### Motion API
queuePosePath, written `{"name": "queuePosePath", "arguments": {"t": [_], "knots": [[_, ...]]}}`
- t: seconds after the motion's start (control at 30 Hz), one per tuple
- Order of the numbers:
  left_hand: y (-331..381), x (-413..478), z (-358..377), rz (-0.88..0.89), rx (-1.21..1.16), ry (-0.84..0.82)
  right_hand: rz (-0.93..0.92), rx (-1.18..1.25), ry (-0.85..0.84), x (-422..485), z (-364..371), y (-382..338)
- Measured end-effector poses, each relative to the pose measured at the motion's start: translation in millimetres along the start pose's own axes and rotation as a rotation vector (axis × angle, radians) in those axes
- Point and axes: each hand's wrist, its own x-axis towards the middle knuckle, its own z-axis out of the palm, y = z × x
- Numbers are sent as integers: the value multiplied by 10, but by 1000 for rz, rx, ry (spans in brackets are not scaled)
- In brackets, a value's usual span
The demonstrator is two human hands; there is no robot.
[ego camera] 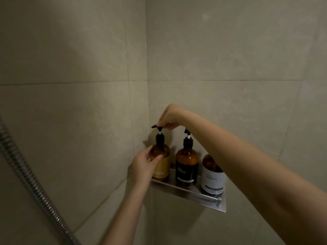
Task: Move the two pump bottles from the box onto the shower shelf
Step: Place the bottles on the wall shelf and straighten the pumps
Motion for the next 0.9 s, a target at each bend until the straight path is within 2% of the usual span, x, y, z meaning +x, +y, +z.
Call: {"name": "queuePosePath", "arguments": {"t": [0.23, 0.47, 0.6, 0.7, 0.77, 0.83, 0.9], "knots": [[-20, 18, -2, -14, -13, -8, -34, 6, -116, -47, -42, 52], [-84, 81, -60, -33, 29, -5, -53, -37, -110, -13, -30, 25], [-136, 107, -79, -82, -75, -20, -62, -110, -73, -14, -9, 33], [-139, 130, -74, -85, -58, -11, -96, -137, 8, -30, 20, 29], [-135, 132, -69, -69, -21, -11, -160, -129, 139, -96, -53, 14], [-124, 128, -65, -46, 43, -1, -243, -68, 280, -233, -214, 26], [-100, 146, -50, -37, 90, 0, -314, 67, 350, -472, -410, 113]]}}
